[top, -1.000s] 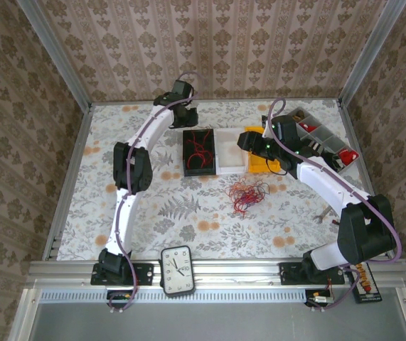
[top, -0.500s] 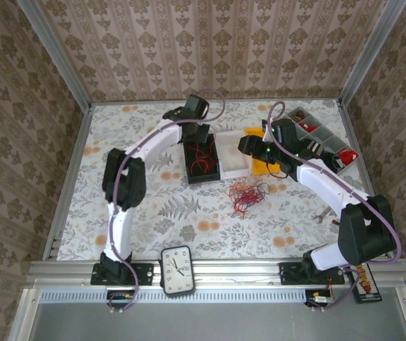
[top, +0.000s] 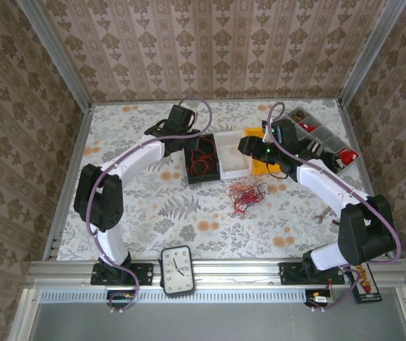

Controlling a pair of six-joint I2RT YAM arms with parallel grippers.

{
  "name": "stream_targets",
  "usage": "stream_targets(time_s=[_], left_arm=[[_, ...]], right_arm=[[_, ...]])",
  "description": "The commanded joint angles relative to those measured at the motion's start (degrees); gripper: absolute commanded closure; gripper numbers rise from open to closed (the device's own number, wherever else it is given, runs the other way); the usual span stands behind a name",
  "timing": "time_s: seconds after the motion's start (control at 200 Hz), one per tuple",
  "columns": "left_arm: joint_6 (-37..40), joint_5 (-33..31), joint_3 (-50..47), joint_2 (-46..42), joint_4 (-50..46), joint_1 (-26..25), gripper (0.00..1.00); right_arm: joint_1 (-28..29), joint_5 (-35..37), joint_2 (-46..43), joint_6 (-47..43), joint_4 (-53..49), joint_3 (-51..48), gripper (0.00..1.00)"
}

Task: Untangle the cables

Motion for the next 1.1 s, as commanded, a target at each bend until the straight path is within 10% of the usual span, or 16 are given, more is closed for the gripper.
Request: stream_targets(time_s=[0.0, 1.095], left_arm=[[-2.11, 2.70, -0.55, -1.06, -5.12, -0.87, 1.00], [-4.50, -13.71, 15.95, 22.32, -10.68, -1.29, 1.00]], right_arm=[[-0.36, 0.16, -0.69, 0.40, 0.77, -0.62, 0.46], [-0.36, 1.83, -4.80, 0.00, -0.96, -1.87, 0.46]])
